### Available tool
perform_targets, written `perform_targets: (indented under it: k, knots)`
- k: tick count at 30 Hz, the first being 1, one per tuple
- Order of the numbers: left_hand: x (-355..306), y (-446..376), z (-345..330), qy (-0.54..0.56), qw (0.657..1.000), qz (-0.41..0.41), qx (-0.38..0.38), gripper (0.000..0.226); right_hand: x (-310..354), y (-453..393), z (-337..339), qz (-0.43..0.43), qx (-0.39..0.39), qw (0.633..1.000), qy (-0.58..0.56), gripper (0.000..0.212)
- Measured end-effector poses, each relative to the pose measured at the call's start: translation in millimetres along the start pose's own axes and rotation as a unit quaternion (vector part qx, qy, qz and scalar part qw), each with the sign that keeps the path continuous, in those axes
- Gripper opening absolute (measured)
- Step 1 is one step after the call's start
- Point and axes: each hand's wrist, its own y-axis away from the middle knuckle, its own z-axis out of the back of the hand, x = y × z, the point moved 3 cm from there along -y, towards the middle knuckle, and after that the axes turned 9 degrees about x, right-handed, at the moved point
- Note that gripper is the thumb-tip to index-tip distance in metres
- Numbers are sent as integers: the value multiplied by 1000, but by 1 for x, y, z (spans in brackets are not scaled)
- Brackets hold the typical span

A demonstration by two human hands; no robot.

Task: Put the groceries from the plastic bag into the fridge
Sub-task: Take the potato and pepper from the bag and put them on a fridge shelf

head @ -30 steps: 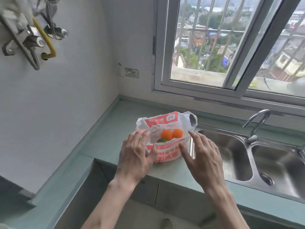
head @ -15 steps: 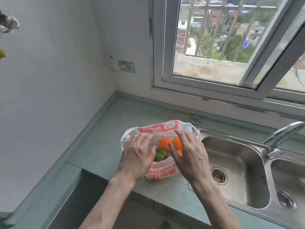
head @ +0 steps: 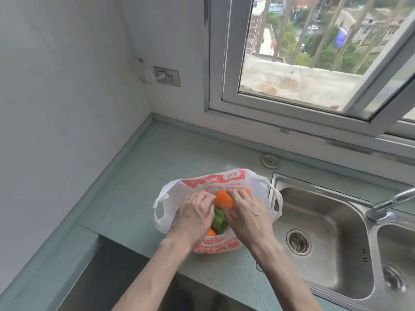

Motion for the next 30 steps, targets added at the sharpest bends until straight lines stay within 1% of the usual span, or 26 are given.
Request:
perform_targets:
  k: [2,6,12,18,20,23,30]
  knots:
    - [4,-15,-15,-11,999,-6,49,27,0,-11,-7,-15,34,999,6,37]
    - [20,-41,-38,-33,991,30,125,33,-4,-27,-19,-50,104,993,14,42]
    - [51,-43,-67,-101,964,58,240,46,-5,-42,-41,-77,182,980,37,45]
    - [72,-41,-77,-158,949,99,253,45,1,-51,-65,-109,233,964,63,44]
    - [73,-42,-78,-186,940,119,261,43,0,-55,-74,-125,244,959,69,46]
    - [75,-46,-83,-200,932,143,266,42,-1,-62,-85,-142,253,954,75,50]
    - [82,-51,-103,-204,924,144,288,40,0,-70,-104,-144,266,950,83,50]
